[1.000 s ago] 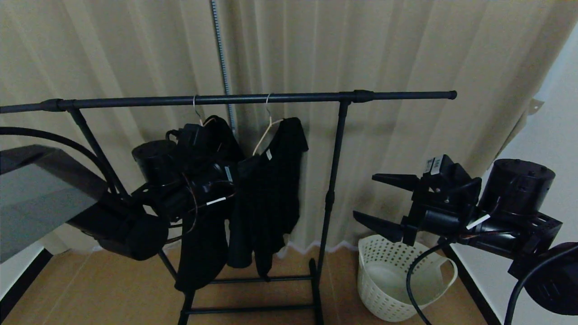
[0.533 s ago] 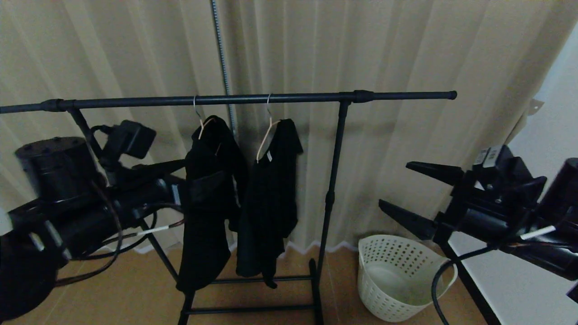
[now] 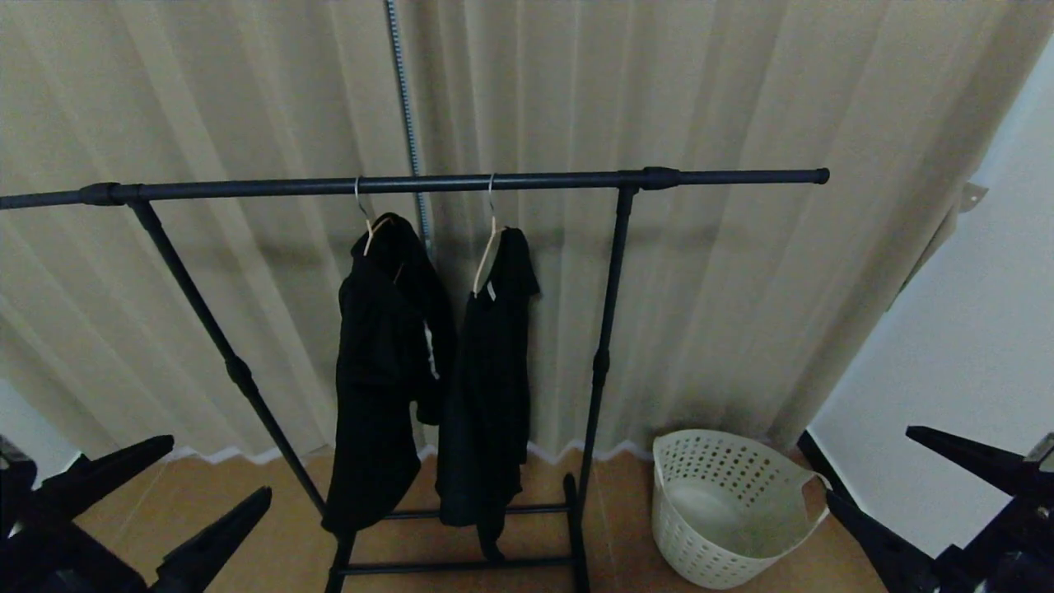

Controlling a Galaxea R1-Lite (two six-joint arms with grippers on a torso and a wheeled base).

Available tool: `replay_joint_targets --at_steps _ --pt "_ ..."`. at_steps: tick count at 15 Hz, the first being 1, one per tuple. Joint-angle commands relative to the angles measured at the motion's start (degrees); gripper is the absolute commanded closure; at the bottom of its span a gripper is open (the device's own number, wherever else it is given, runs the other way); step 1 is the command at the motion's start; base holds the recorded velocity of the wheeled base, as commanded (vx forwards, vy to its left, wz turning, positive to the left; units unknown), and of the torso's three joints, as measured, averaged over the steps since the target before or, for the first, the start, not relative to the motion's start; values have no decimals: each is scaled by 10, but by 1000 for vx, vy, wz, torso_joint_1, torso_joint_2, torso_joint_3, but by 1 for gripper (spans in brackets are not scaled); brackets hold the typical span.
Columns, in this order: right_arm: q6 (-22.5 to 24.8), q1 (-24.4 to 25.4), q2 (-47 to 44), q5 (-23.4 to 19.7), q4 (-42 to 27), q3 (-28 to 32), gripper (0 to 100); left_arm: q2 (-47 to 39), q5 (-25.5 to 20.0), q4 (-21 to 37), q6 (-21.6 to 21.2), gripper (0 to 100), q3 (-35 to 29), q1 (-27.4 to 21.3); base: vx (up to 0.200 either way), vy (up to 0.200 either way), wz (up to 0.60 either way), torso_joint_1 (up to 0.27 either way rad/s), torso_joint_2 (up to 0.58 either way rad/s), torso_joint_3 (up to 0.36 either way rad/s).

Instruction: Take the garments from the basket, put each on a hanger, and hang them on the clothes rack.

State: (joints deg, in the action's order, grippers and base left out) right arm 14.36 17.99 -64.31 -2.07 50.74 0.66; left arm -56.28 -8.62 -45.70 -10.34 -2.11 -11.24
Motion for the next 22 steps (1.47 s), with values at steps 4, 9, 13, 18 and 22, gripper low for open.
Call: replay_joint_targets --at_steps 4,9,13,18,22 --pt "0 -9 381 34 -354 -6 0 441 12 410 -8 0 21 11 0 0 0 0 0 0" --pt "-6 -111 594 63 -501 0 0 507 4 476 64 0 15 10 0 0 0 0 0 0" --pt "-10 -186 643 65 -494 -3 0 508 5 476 64 0 15 10 0 0 0 0 0 0" --pt "-134 -183 643 12 -522 -2 0 507 4 476 64 0 15 10 0 0 0 0 0 0" --pt "-94 -183 643 -43 -523 -1 0 507 5 476 64 0 15 10 0 0 0 0 0 0"
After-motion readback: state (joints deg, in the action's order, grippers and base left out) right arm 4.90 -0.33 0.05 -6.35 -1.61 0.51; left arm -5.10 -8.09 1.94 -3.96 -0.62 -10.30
